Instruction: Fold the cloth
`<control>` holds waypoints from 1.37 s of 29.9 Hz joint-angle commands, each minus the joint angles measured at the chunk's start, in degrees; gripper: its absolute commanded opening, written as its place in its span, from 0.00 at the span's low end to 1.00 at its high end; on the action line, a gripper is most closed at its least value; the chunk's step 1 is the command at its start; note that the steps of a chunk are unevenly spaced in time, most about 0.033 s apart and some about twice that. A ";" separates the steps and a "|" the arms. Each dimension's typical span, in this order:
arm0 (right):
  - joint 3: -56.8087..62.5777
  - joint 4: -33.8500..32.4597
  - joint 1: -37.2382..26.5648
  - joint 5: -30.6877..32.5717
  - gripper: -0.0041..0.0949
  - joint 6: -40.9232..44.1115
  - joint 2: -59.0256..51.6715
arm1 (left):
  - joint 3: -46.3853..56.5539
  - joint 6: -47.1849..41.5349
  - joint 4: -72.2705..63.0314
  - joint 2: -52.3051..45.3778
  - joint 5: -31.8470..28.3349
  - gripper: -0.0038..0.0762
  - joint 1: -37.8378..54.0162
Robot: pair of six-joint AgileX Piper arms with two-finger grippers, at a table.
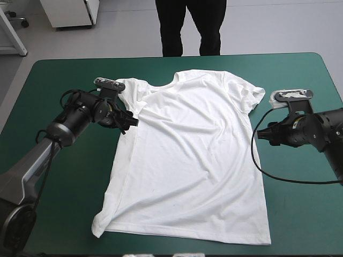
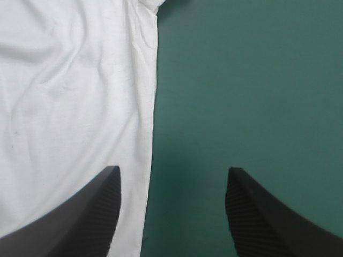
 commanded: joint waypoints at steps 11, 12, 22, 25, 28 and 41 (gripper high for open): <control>-3.23 -0.72 -0.21 -3.75 0.60 -1.22 2.03 | -7.99 1.42 -1.62 13.22 -2.77 0.73 0.70; -3.44 -0.72 -0.21 -3.75 0.60 -1.26 2.15 | -8.38 1.53 -2.56 13.86 -2.49 0.73 1.44; -3.54 -0.72 -0.21 -5.20 0.60 -1.88 2.49 | -9.52 4.44 -8.81 16.76 -2.04 0.42 4.58; -3.54 -0.72 -0.21 -5.75 0.60 -1.88 3.18 | -9.52 4.53 -9.61 17.44 -1.66 0.26 4.58; -3.54 -0.47 -0.21 -5.98 0.60 -1.88 5.39 | -9.52 4.87 -10.09 17.69 -1.37 0.11 4.58; -10.69 2.89 -0.21 -9.17 0.60 -1.91 22.06 | -9.52 5.39 -10.91 17.69 0.84 0.04 4.58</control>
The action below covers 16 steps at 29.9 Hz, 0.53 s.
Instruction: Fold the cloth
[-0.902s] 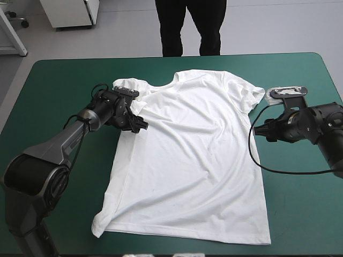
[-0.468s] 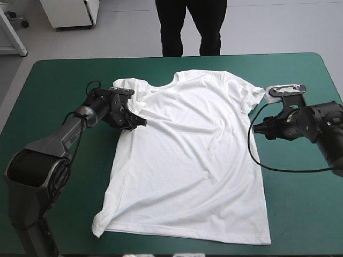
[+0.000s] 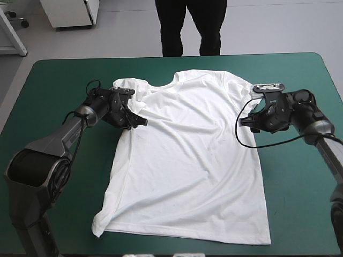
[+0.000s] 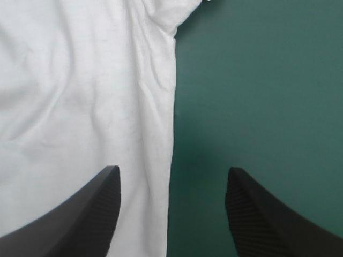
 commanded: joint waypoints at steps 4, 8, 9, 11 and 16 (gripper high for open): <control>-7.82 0.28 -0.21 -0.38 0.60 -0.72 6.06 | -0.94 0.16 -0.17 -1.97 1.33 0.04 0.00; -10.77 -0.08 -0.21 -0.50 0.60 -0.92 10.60 | -0.94 0.16 -0.17 -1.97 1.55 0.04 0.00; -11.34 -0.22 -0.21 -0.49 0.60 -0.92 11.75 | -0.94 0.16 -0.17 -1.97 1.55 0.04 0.00; -11.96 -0.09 -0.21 -0.37 0.60 -0.92 13.83 | -0.98 0.16 -0.17 -1.97 1.86 0.04 0.00; -11.96 0.53 -0.21 -0.47 0.60 -0.92 17.63 | -0.98 0.16 0.08 -1.97 2.23 0.04 0.00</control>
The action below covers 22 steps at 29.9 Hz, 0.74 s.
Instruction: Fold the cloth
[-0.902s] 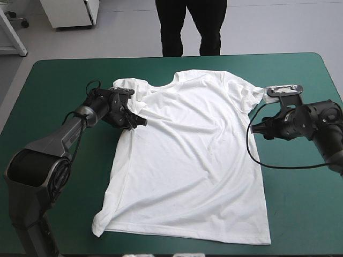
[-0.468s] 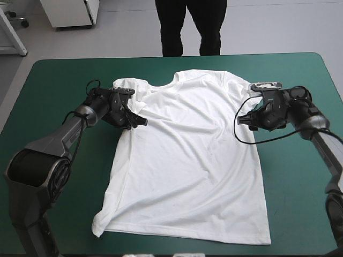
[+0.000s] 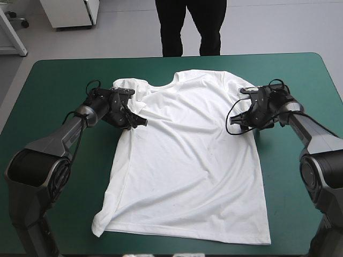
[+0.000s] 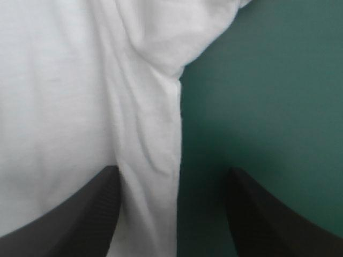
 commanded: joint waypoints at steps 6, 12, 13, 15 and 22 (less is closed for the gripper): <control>-1.87 1.76 -0.21 -1.15 0.45 -0.54 0.68 | -0.95 0.01 0.31 -2.03 2.25 0.04 0.00; -1.87 1.76 -0.21 -1.93 0.12 -0.54 0.93 | -0.95 0.15 0.56 -2.03 2.07 0.04 0.00; -1.87 1.76 -0.21 -2.37 0.06 -0.54 0.93 | -0.95 0.15 0.65 -2.03 1.79 0.04 0.00; -1.87 1.76 -0.21 -2.69 0.02 -0.26 0.93 | -1.04 0.45 1.23 -2.28 1.11 0.04 0.00; -6.23 1.21 -0.21 0.70 0.02 -0.05 -1.19 | -4.58 0.45 3.79 -6.76 2.52 0.04 0.00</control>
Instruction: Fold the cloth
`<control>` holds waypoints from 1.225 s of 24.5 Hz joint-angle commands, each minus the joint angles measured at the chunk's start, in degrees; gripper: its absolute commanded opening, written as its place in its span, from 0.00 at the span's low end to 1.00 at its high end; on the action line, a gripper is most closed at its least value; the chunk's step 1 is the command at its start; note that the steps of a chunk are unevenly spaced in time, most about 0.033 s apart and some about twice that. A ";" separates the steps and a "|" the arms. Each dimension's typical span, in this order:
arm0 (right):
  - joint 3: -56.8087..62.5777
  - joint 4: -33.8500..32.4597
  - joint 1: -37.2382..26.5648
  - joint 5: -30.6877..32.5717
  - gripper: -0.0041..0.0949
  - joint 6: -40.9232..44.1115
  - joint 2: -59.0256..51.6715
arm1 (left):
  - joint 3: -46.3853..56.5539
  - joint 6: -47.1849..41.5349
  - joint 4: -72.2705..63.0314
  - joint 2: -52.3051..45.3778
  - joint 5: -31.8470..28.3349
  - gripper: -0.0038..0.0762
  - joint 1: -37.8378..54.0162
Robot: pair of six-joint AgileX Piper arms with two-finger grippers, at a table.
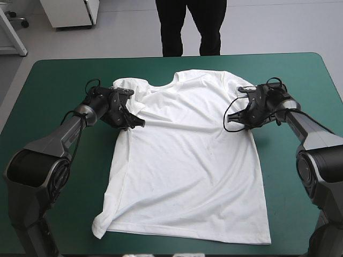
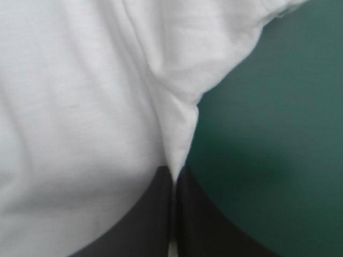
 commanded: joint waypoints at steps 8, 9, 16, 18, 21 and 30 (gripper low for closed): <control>-12.02 -1.37 -0.32 4.88 0.02 -0.51 -9.11 | -8.86 -0.05 0.90 -11.90 1.79 0.04 0.00; -12.70 -1.37 -0.32 5.09 0.02 -0.51 -10.06 | -9.10 -0.05 0.90 -12.57 1.92 0.04 0.00; -17.93 -1.37 -0.32 7.38 0.02 -0.76 -17.71 | -9.56 -0.56 0.90 -21.00 1.25 0.04 0.00; -19.02 -1.37 -0.32 8.03 0.02 -0.76 -19.79 | -10.03 -0.56 0.90 -23.75 1.08 0.04 0.00; -21.02 -1.37 -0.32 8.98 0.02 -0.88 -24.04 | -11.93 -0.31 0.90 -28.94 0.36 0.04 0.00; -23.00 -1.06 -0.32 9.00 0.02 -1.60 -38.49 | -17.92 4.36 -8.34 -40.35 0.75 0.04 0.00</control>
